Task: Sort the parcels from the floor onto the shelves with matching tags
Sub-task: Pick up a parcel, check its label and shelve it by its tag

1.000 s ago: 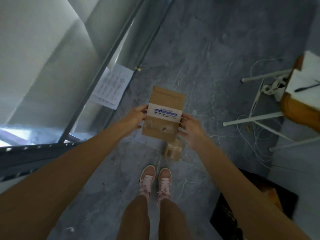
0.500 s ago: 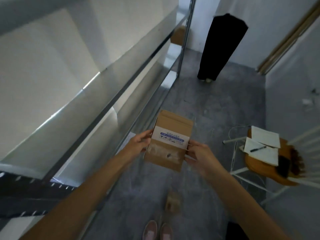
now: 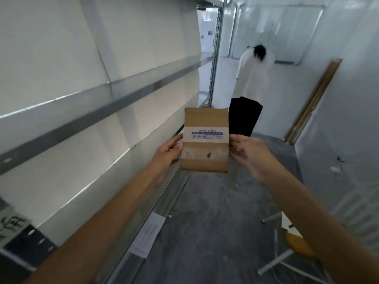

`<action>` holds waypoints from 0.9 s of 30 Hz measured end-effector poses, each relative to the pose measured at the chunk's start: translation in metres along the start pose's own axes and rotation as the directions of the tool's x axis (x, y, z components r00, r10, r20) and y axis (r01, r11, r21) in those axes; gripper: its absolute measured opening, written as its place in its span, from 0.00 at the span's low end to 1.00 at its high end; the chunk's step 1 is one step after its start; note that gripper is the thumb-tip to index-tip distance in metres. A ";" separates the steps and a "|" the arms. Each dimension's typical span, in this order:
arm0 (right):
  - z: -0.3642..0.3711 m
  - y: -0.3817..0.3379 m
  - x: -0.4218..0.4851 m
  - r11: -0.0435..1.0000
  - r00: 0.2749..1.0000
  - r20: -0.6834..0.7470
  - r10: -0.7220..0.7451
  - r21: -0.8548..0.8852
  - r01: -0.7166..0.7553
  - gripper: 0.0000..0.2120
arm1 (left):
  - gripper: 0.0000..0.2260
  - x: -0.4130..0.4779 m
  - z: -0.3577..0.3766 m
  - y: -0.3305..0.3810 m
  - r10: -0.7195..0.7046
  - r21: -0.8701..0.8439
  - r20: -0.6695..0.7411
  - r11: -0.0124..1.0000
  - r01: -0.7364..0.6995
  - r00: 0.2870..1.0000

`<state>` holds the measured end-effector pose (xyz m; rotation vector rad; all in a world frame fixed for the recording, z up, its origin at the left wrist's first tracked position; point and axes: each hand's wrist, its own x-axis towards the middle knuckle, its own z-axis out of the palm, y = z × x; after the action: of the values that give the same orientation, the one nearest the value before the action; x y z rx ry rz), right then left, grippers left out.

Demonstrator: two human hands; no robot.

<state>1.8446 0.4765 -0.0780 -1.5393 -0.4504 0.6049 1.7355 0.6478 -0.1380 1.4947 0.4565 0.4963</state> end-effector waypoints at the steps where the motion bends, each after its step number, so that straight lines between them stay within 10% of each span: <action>1: 0.000 -0.006 -0.002 1.000 1.000 -0.007 -0.020 -0.018 0.020 0.19 | 0.18 -0.002 0.001 0.008 0.028 -0.008 0.001 1.000 -0.028 1.000; 27: 0.011 -0.044 -0.069 0.902 0.876 0.216 -0.431 0.115 0.415 0.26 | 0.18 -0.086 0.022 0.100 0.327 -0.054 -0.163 0.939 -0.339 0.931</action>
<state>1.7878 0.4454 -0.0269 -1.2538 -0.9165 0.4524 1.6749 0.5819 -0.0385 1.4675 0.2953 0.8919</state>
